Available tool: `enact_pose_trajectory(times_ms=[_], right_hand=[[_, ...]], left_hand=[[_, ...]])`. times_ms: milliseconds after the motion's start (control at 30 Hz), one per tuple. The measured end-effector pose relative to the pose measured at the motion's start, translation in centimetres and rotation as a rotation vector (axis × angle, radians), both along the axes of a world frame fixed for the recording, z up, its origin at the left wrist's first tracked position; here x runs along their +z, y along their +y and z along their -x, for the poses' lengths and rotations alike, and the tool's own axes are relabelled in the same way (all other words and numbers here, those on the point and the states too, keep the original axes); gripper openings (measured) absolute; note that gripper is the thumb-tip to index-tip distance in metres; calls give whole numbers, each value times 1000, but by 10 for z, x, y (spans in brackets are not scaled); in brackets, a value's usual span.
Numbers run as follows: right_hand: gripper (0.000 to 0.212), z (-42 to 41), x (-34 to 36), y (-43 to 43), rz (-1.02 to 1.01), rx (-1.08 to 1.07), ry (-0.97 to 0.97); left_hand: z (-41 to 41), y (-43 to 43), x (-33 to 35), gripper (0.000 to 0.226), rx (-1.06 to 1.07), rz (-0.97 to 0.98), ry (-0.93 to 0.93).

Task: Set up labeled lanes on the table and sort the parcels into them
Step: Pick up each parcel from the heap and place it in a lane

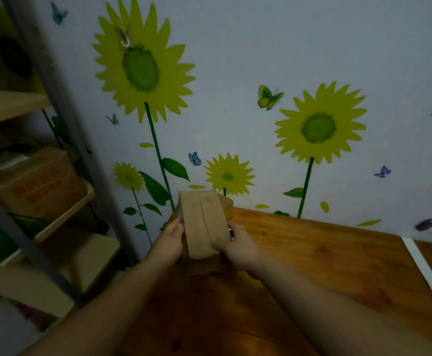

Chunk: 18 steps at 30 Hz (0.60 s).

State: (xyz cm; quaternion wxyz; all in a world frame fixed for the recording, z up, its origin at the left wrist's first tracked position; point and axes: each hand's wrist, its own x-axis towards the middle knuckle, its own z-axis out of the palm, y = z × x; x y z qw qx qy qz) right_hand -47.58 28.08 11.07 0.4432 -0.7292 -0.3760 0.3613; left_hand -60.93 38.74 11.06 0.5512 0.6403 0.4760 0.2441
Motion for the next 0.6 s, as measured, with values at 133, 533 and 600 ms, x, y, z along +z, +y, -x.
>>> enact_pose_trajectory(times_ms=[133, 533, 600], right_hand=[[74, -15, 15, -67, -92, -61, 39], [76, -64, 73, -247, -183, -115, -27], [87, -67, 80, -267, -177, -132, -79]], left_hand=[[-16, -62, 13, 47, -27, 38, -16], [-72, -231, 65, 44, -106, 90, -131], [-75, -248, 75, 29, -130, 33, -160]])
